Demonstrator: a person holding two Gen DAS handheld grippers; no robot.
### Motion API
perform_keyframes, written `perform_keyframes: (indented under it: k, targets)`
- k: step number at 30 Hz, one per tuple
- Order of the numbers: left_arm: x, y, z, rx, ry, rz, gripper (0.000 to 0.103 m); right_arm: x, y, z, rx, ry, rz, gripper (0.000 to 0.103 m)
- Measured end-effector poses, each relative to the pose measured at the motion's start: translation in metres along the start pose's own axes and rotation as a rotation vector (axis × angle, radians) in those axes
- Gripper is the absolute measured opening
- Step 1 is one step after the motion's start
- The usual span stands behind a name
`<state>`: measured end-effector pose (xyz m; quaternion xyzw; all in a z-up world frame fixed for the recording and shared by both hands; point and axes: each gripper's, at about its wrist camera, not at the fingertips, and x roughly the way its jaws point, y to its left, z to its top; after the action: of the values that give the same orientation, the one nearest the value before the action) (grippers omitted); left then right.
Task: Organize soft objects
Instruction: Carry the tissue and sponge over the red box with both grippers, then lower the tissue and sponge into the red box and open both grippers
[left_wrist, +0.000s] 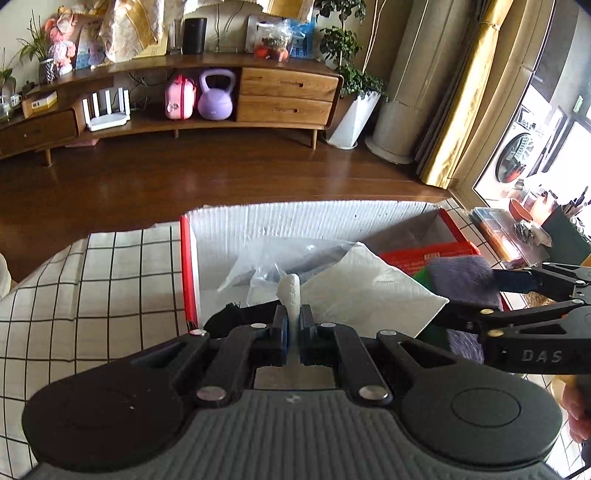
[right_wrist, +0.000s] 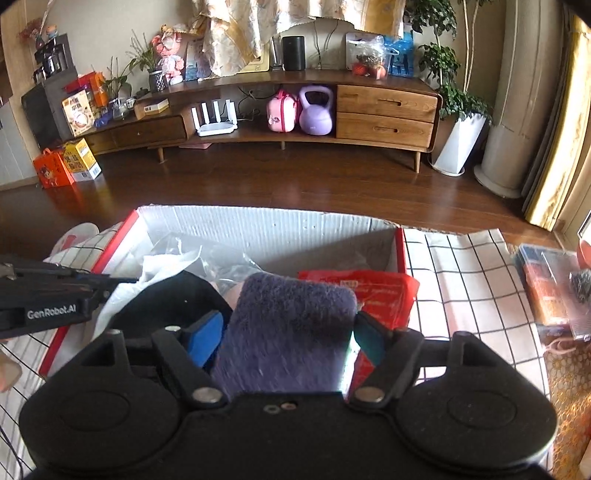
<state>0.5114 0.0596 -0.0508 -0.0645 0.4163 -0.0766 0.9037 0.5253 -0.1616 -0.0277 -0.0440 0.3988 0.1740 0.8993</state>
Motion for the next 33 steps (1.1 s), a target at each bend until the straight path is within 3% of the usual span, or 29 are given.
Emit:
perform_keyframes:
  k: [4,8,10,12,18,27,31,33]
  targets:
    - [-0.006,0.000,-0.002,0.001,-0.006,0.005,0.007,-0.008,-0.005,-0.003,0.017,-0.011,-0.003,0.082]
    - [-0.014,0.001,-0.004,0.003,-0.011,0.016,0.020,-0.019,-0.007,-0.007,0.019,-0.018,0.008,0.083]
    - [-0.017,0.001,-0.005,-0.001,-0.008,0.013,0.035,-0.025,-0.006,-0.010,0.017,-0.027,0.017,0.085]
    - [-0.021,0.002,-0.008,-0.003,-0.012,0.012,0.069,-0.031,-0.004,-0.013,0.012,-0.038,0.027,0.087]
    - [-0.039,0.004,-0.016,-0.027,-0.040,0.001,0.071,-0.053,0.000,-0.020,-0.006,-0.082,0.053,0.091]
    - [-0.074,-0.011,-0.035,0.028,-0.087,0.005,0.075,-0.084,0.007,-0.034,-0.014,-0.168,0.113,0.103]
    - [-0.098,-0.017,-0.049,0.025,-0.161,0.023,0.077,-0.100,0.008,-0.043,-0.012,-0.218,0.136,0.103]
    - [-0.111,-0.018,-0.056,0.014,-0.193,0.018,0.086,-0.107,0.009,-0.049,-0.010,-0.237,0.143,0.103]
